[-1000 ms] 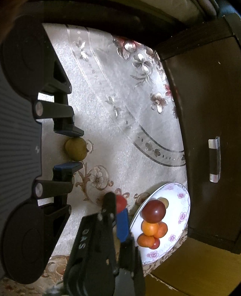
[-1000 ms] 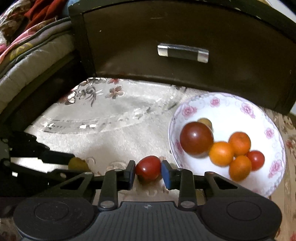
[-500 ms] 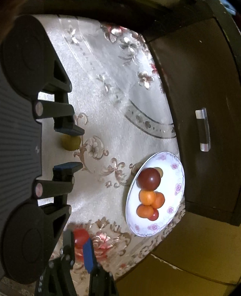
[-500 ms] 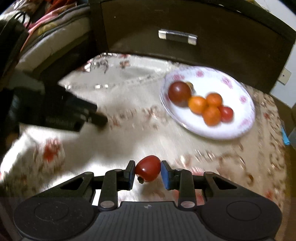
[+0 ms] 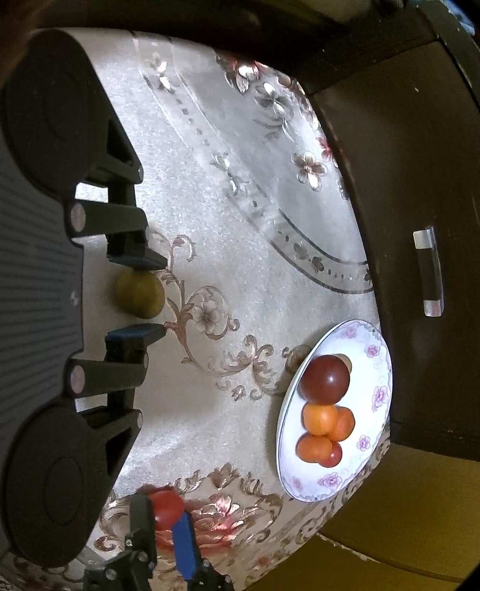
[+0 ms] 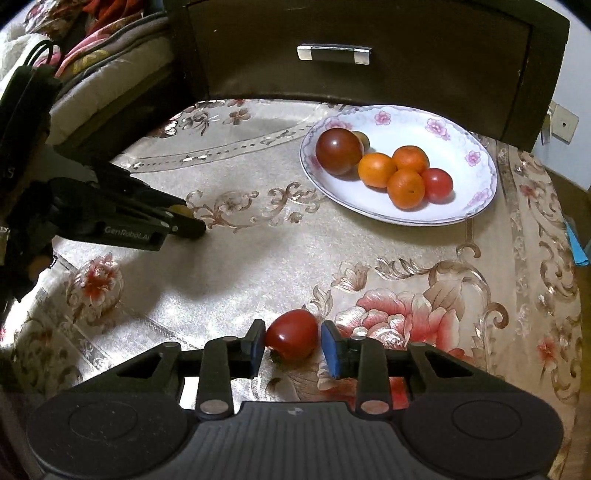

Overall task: Organize fruits
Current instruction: 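Carry the olive-brown fruit and red tomato over the white plate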

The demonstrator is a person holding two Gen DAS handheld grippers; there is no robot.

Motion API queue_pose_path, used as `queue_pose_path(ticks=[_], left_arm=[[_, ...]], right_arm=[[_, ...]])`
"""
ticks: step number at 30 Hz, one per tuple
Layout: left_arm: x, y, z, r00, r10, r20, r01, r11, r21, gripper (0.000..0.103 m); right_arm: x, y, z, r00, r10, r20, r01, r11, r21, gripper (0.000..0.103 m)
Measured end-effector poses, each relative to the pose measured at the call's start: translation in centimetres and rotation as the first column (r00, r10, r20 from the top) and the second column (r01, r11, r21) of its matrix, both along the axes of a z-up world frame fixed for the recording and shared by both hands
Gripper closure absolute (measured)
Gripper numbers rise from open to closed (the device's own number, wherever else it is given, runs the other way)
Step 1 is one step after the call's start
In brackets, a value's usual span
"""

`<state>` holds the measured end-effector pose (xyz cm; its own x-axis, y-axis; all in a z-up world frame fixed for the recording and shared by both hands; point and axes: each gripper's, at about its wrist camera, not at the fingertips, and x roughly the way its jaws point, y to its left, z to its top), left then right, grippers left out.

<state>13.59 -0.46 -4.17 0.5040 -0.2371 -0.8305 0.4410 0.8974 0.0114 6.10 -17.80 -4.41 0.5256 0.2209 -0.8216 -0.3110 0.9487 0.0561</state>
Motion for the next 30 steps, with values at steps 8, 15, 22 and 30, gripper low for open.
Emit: queue_pose_path(ticks=[8, 15, 22, 30], left_arm=[[-1.7, -0.9, 0.1, 1.000, 0.013, 0.015, -0.014, 0.998, 0.055, 0.063], [-2.7, -0.5, 0.2, 0.998, 0.057, 0.019, -0.058, 0.996, 0.063, 0.062], [-2.4, -0.7, 0.2, 0.998, 0.057, 0.021, -0.058, 0.996, 0.063, 0.062], [-2.4, -1.0, 0.2, 0.999, 0.036, 0.021, -0.038, 0.997, 0.063, 0.066]], right_arm=[[-0.3, -0.1, 0.3, 1.000, 0.009, 0.001, -0.009, 1.000, 0.001, 0.074], [-0.3, -0.2, 0.2, 1.000, 0.016, 0.003, -0.016, 1.000, 0.004, 0.076], [-0.5, 0.1, 0.1, 0.999, 0.040, 0.007, -0.039, 0.999, -0.008, 0.080], [-0.3, -0.3, 0.1, 1.000, 0.022, -0.005, -0.021, 1.000, 0.021, 0.080]])
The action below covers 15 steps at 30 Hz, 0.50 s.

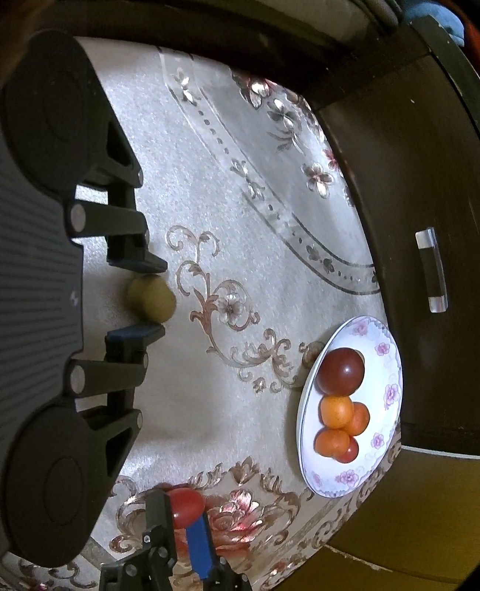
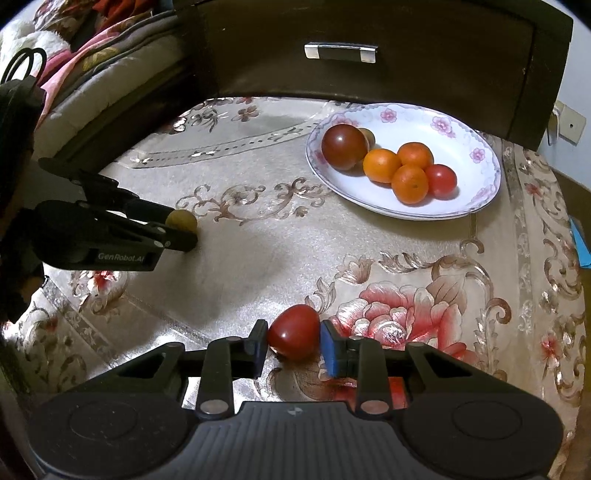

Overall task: Organize fruits
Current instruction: 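Carry the olive-brown fruit and red tomato over the white plate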

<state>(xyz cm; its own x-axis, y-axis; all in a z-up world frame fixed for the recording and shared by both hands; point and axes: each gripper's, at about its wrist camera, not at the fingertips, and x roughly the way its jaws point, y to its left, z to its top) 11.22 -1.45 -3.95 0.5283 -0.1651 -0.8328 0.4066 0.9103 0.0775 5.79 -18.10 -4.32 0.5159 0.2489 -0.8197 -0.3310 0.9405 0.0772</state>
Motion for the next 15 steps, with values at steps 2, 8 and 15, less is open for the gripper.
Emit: queue_pose_path(ticks=[2, 8, 15], left_arm=[[0.07, -0.08, 0.03, 1.000, -0.004, -0.001, 0.004, 1.000, 0.000, 0.066], [-0.41, -0.02, 0.08, 1.000, -0.008, -0.007, 0.008, 1.000, 0.012, 0.066], [-0.48, -0.07, 0.29, 1.000, -0.006, -0.013, 0.006, 1.000, 0.000, 0.067]], right_arm=[[-0.03, -0.06, 0.03, 1.000, -0.001, -0.001, 0.001, 1.000, 0.003, 0.080], [-0.04, -0.23, 0.11, 1.000, 0.000, -0.003, 0.000, 1.000, 0.006, 0.080], [-0.07, -0.09, 0.12, 1.000, -0.003, -0.002, 0.003, 1.000, 0.007, 0.080]])
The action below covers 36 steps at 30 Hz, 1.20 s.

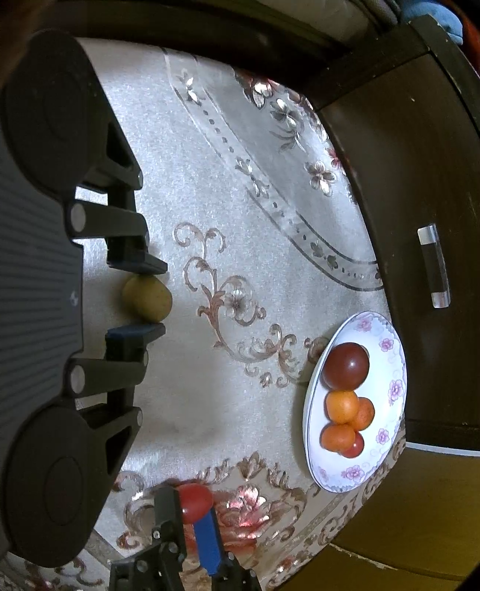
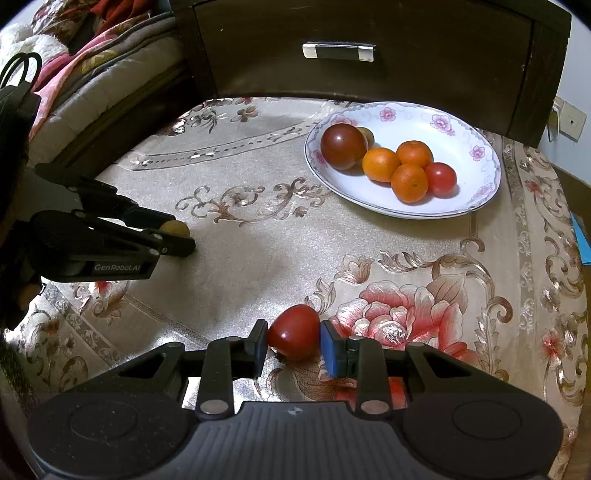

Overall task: Organize fruits
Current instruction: 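Carry the olive-brown fruit and red tomato over the white plate, then lower both held fruits into the plate and open both grippers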

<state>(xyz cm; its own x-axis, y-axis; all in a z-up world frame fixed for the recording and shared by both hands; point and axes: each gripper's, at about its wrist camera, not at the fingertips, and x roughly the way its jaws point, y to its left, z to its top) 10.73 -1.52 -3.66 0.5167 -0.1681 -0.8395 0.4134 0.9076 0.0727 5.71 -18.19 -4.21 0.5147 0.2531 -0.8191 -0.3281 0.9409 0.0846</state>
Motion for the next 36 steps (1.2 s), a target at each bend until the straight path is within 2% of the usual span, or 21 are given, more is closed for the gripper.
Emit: queue_pose_path(ticks=[8, 17, 24, 28, 36], left_arm=[[0.3, -1.1, 1.4, 0.999, -0.026, 0.025, 0.027, 0.998, -0.052, 0.067], [2.4, -3.9, 3.7, 0.997, -0.044, 0.064, 0.052, 0.991, -0.122, 0.067], [5.6, -7.0, 4.6, 0.994, -0.047, 0.104, 0.060, 0.989, -0.134, 0.067], [7.4, -8.7, 4.7, 0.992, -0.055, 0.118, 0.070, 0.989, -0.129, 0.067], [9.8, -10.7, 4.6, 0.988, -0.071, 0.137, 0.087, 0.990, -0.115, 0.067]], right_arm=[[-0.1, -0.2, 1.0, 0.999, -0.005, 0.039, 0.004, 1.000, 0.011, 0.080], [1.5, -1.5, 3.2, 0.994, -0.052, 0.099, 0.048, 0.998, 0.047, 0.080], [4.7, -3.5, 5.1, 0.979, -0.109, 0.173, 0.098, 0.993, 0.069, 0.080], [6.8, -4.9, 5.3, 0.973, -0.145, 0.177, 0.130, 0.987, 0.092, 0.080], [9.7, -6.4, 5.1, 0.967, -0.165, 0.193, 0.152, 0.985, 0.082, 0.079]])
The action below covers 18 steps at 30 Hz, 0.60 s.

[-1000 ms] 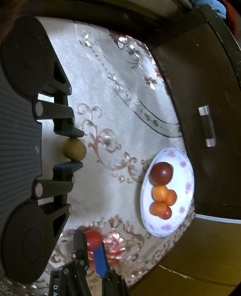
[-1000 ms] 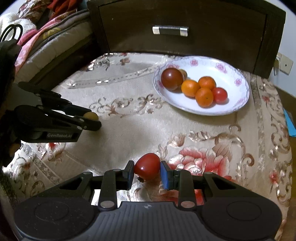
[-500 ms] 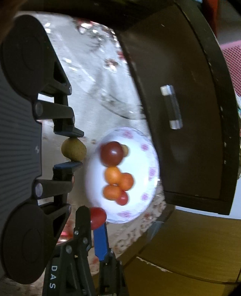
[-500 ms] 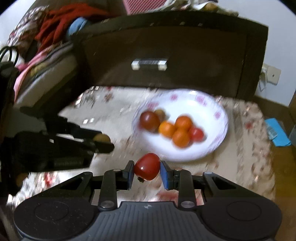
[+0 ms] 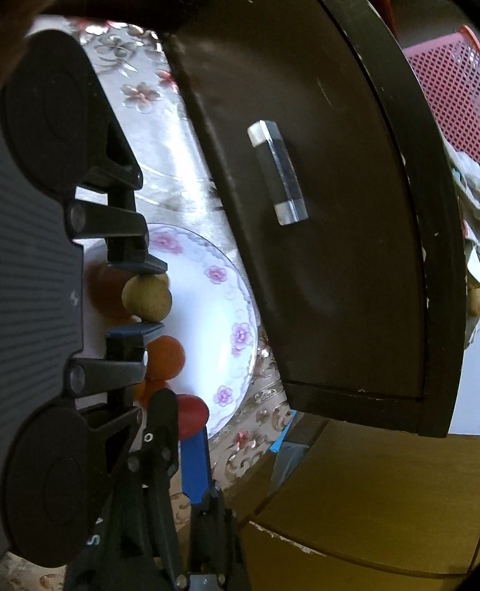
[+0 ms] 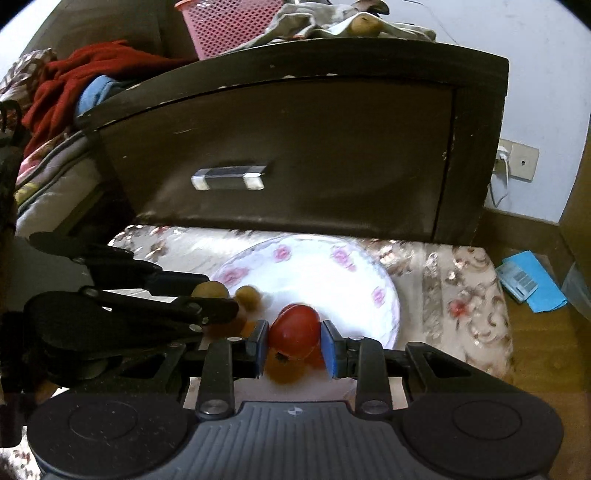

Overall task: Organize fruits
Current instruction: 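Lower both held fruits into the plate and open both grippers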

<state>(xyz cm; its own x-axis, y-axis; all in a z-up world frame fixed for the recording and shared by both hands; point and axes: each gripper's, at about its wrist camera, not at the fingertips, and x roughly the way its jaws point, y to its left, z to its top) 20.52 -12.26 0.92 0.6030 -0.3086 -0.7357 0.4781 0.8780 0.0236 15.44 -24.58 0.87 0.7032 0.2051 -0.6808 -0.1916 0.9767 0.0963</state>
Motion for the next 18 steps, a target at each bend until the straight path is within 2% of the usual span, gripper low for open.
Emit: queue_pose_path(ticks=[18], left_arm=[[1.0, -0.6, -1.2, 1.000, 0.006, 0.003, -0.006, 1.000, 0.011, 0.067]], right_arm=[[2.0, -1.1, -0.8, 0.999, -0.034, -0.009, 0.034, 0.999, 0.015, 0.079]])
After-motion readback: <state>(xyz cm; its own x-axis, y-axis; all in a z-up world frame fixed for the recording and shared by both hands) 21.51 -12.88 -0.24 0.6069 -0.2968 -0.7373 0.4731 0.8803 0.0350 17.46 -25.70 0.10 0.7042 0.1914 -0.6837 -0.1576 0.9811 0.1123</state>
